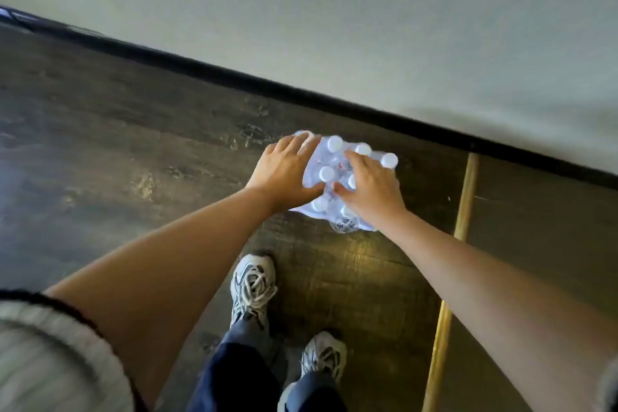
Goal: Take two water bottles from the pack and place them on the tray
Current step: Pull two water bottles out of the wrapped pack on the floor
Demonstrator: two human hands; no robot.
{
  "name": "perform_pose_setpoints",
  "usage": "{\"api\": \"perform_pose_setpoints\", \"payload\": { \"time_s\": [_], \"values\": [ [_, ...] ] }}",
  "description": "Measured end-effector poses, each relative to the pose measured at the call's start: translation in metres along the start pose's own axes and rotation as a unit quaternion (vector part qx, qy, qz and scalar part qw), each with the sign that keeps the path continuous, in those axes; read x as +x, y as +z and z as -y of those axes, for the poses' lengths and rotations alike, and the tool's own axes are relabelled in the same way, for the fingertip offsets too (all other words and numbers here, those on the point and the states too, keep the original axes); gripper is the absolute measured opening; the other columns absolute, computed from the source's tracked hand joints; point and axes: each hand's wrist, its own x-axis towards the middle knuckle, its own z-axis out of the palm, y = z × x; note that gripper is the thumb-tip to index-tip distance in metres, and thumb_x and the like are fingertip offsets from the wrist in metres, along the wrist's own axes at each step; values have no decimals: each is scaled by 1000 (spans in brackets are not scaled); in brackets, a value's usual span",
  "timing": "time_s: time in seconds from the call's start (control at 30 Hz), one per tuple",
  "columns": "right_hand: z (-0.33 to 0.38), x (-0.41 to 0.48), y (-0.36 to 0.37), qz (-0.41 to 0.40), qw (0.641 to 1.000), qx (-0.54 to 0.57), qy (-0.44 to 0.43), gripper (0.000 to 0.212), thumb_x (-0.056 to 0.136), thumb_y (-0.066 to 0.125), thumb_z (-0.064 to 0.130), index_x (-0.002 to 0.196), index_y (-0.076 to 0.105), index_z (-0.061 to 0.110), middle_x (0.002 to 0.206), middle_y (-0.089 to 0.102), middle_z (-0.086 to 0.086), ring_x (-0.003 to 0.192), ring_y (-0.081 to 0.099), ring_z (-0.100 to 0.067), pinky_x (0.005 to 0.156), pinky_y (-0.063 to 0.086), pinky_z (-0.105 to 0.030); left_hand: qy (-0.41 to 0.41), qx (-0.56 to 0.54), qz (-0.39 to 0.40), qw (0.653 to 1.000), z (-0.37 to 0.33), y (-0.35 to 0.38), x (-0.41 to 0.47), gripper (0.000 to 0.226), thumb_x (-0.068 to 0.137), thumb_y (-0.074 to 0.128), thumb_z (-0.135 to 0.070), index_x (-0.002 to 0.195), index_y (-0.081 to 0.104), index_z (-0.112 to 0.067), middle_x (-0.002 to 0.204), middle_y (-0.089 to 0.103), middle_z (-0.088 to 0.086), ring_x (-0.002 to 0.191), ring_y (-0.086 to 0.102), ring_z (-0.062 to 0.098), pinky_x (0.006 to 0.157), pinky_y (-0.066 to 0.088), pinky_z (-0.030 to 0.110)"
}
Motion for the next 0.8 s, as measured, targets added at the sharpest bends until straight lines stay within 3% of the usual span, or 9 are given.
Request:
{"api": "perform_pose_setpoints", "payload": {
  "time_s": [0.23,0.43,0.63,0.8],
  "values": [
    [-16,37,77,25,999,-3,-22,53,83,61,31,127,42,11,131,54,-13,121,49,-32,99,38,-44,7,-40,-6,999,46,82,20,91,79,48,-60,150,5,-22,161,8,7,148,6,28,120,12,47],
    [-25,63,94,19,999,-26,-14,47,82,62,24,125,45,15,125,60,-11,112,56,-32,91,45,-41,-7,-112,-27,993,56,119,32,97,77,49,-60,149,-4,-23,161,-3,5,148,-4,26,119,3,51],
    [-40,78,100,-1,999,-37,-26,41,77,67,22,116,53,14,114,67,-11,98,62,-34,77,49,-39,-16,-138,-77,987,55,133,39,96,71,49,-61,149,9,-23,160,9,13,147,12,30,118,13,54],
    [-44,78,98,-38,997,-34,-62,37,73,70,22,107,60,11,87,72,-16,82,63,-34,67,39,-33,-7,-123,-89,988,56,134,42,96,70,50,-62,148,17,-16,157,17,18,144,23,35,112,25,58]
  ]
}}
